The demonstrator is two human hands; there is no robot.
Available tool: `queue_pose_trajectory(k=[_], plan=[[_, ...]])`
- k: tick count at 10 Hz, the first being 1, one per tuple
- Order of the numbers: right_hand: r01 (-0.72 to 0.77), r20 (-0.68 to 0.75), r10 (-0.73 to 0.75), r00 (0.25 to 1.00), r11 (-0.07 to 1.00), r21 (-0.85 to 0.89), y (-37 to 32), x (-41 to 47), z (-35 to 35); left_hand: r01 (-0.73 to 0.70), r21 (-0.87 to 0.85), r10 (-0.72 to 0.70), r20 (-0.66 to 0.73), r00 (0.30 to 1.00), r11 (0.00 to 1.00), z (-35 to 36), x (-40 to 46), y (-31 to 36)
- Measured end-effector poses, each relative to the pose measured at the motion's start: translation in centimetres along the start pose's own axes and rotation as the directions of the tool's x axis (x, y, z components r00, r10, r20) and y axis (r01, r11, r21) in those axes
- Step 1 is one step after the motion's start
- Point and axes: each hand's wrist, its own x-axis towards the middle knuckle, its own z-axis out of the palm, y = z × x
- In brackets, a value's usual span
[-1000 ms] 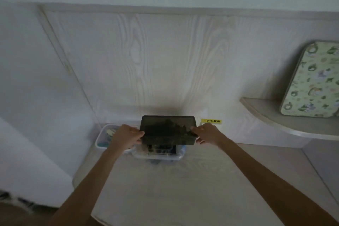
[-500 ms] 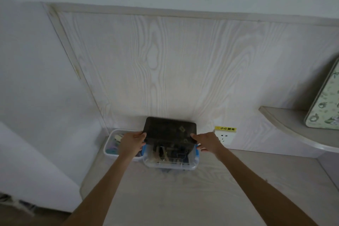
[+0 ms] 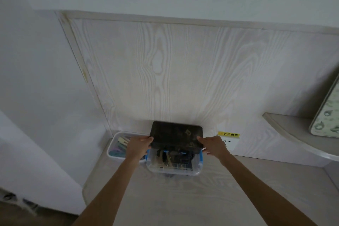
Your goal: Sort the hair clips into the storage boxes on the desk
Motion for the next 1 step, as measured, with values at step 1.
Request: queue_pose_trajectory(k=[1], plan=[[0.014, 0.032, -0.015, 0.999, 1.0, 0.025, -0.29, -0.39, 0.09, 0.026, -0.011, -0.026, -0.018, 1.0, 1.0, -0.05, 0.01, 0.34]])
